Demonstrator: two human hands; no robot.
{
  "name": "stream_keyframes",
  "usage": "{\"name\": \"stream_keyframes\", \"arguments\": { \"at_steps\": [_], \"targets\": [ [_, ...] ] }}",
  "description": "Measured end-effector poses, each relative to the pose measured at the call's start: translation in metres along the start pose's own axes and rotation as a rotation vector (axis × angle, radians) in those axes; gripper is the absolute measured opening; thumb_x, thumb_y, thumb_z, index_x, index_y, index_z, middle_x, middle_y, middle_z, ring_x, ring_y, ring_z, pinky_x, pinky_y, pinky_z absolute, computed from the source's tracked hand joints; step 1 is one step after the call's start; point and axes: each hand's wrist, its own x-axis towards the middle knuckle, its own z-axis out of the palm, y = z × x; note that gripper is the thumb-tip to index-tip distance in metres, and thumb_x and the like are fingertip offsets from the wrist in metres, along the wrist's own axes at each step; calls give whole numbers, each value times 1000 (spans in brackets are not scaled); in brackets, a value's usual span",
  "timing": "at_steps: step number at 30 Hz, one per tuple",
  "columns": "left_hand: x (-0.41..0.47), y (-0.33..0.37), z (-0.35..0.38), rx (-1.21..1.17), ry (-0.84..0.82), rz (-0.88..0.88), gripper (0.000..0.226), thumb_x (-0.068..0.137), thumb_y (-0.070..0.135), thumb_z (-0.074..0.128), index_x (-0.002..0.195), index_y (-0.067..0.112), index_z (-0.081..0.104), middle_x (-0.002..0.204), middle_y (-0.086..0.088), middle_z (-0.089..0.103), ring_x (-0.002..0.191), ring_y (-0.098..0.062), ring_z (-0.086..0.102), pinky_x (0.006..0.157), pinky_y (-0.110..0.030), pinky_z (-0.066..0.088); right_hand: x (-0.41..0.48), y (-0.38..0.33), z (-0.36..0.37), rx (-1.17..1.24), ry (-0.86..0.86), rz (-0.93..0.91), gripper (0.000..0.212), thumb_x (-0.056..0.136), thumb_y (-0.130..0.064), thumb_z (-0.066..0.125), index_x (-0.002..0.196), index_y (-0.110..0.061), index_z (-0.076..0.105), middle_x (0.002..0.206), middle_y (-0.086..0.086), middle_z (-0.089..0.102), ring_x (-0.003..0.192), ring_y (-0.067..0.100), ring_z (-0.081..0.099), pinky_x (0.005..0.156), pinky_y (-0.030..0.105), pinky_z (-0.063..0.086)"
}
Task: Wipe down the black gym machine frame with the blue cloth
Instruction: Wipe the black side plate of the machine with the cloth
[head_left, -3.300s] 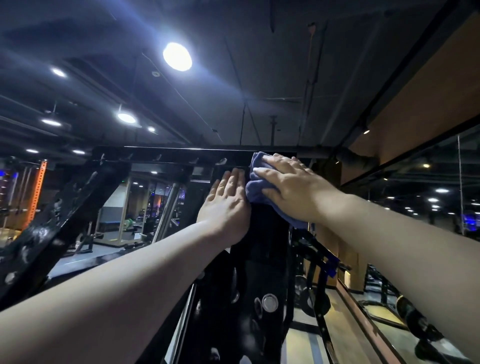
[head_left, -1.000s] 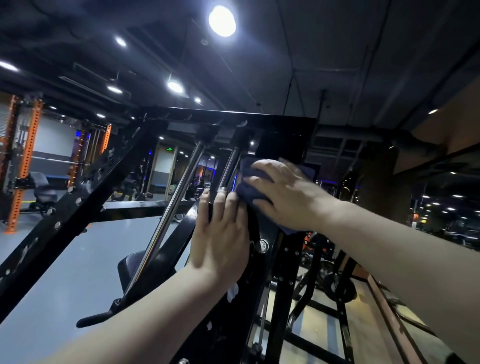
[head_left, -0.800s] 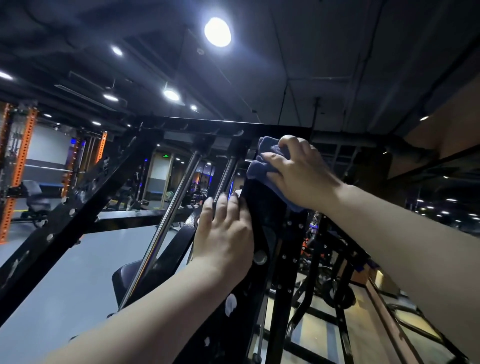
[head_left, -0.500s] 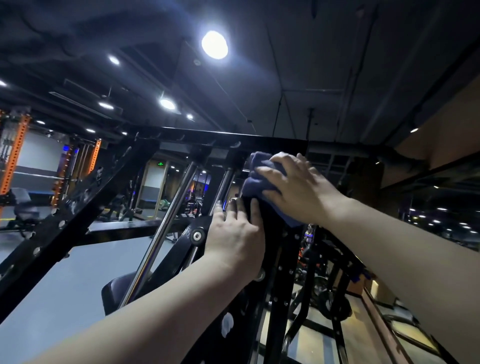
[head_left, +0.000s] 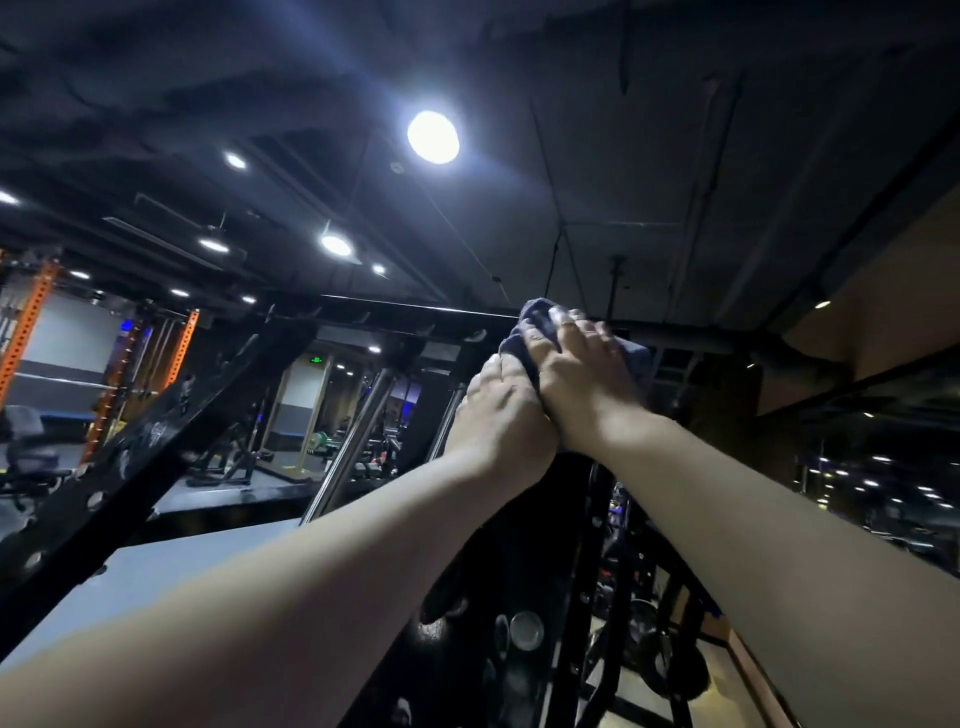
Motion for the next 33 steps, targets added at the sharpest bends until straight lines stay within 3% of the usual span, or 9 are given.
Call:
{"name": "stream_keyframes", "arguments": {
  "at_steps": [3,8,12,15,18,20,24,29,33],
  "targets": [
    [8,-8,4,11,9,37,71,102,26,43,159,2,8,166,-18,14,154,-28,13,126,-37,12,4,20,-11,-4,4,-120,65,100,-51,42,160,-34,25,169,3,15,155,23,10,126,38,6],
    [5,-8,22,113,-83,35,64,107,28,27,160,6,-3,169,-13,-4,156,-28,0,126,-41,7,14,24,-16,-35,71,-56,65,94,-48,35,155,-26,39,164,9,28,150,31,25,123,42,15],
    [-13,-8,37,277,-20,-33,60,107,26,28,156,-2,7,165,-24,6,155,-33,5,125,-43,10,-5,27,-9,-41,-36,-231,71,87,-48,33,155,-30,39,166,5,26,153,29,21,126,44,12],
    [-25,-8,36,338,-20,-33,63,110,34,18,157,-4,1,166,-26,1,156,-35,2,125,-44,1,1,38,-21,-35,-25,-151,64,95,-48,34,157,-34,32,167,0,20,155,24,15,127,43,7],
    [-36,-11,33,453,-36,0,64,109,33,18,157,-5,-2,166,-26,1,155,-37,1,126,-46,-2,-10,27,-12,-1,59,-129,56,100,-36,42,155,-25,40,163,11,29,153,33,19,125,45,6],
    [-43,-15,29,485,-67,10,65,107,31,23,157,-4,0,166,-25,4,155,-36,3,126,-46,-1,-25,19,0,-11,49,-225,59,94,-36,42,151,-23,46,160,12,34,152,35,23,124,46,7],
    [-61,-22,18,574,-142,32,65,106,26,23,157,-5,-2,166,-26,2,156,-35,2,127,-47,2,-27,30,-7,-37,-19,-239,55,103,-37,44,157,-32,33,168,0,18,156,21,9,127,41,-1],
    [-70,-20,14,675,-184,37,64,106,24,22,156,-7,-3,165,-29,0,155,-38,8,125,-50,11,-42,17,15,15,115,-119,56,98,-35,43,152,-21,45,160,16,33,151,37,22,126,54,7],
    [-78,-20,15,753,-213,29,64,106,22,24,154,-11,-3,162,-34,-2,153,-44,10,124,-55,11,-41,21,9,-32,32,-216,59,98,-43,36,156,-30,36,166,5,24,155,25,14,127,45,2]
  ]
}}
